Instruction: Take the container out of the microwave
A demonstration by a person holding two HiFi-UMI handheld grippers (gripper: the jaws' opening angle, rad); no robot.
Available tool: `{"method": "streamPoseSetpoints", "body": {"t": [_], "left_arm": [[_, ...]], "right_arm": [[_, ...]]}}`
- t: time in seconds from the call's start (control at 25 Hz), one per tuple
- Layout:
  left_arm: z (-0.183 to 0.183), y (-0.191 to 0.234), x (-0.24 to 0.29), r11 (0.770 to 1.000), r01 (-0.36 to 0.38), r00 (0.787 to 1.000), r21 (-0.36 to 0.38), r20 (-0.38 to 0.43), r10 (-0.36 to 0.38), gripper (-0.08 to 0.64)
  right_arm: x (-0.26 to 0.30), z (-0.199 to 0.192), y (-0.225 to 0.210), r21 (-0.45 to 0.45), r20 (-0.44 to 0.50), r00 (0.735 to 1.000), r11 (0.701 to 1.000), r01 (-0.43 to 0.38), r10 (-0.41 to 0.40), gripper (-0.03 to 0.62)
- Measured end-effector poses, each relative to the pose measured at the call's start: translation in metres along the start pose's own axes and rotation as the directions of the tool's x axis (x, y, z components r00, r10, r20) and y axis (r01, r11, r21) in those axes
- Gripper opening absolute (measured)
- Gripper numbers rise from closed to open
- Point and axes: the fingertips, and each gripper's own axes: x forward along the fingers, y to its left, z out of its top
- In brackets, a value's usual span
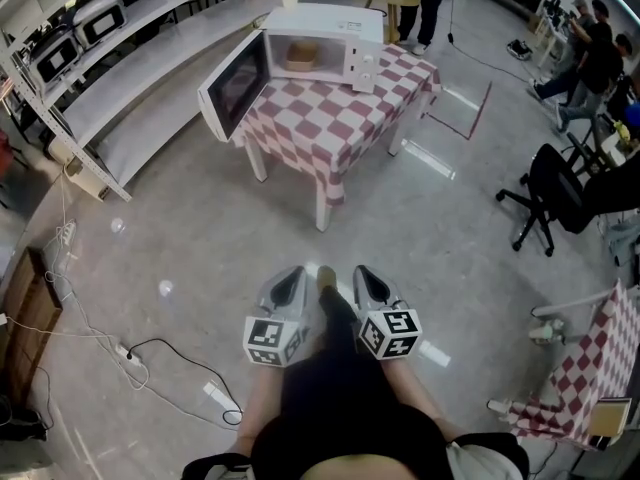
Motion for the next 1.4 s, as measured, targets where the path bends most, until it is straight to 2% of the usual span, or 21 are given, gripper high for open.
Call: {"method": "streamPoseSetpoints", "body": {"t": [0.32, 0.96, 1.4], "left_arm": [[0.002, 0.013, 0.012, 1.000, -0.028, 1.000, -0.005, 0.000, 0.028, 0.011], [0.022, 0.039, 0.071, 0.999, -0.016, 1.000, -0.028, 0.009, 0.016, 0.011], [0.032, 0.062, 0.104, 1.000, -0.020, 1.000, -0.013, -0.003, 0.020, 0.011]], "right_arm": [[0.020, 0.005, -0.004, 0.009, -0.005, 1.000, 1.000, -0.027, 0.027, 0.000], [0.073, 0.039, -0.020, -0.016, 0.002, 0.999, 0.999, -0.034, 0.034, 0.000], [0.114, 0.055, -0.026, -0.016, -0.008, 0.999, 0.999, -0.049, 0.049, 0.000]]}}
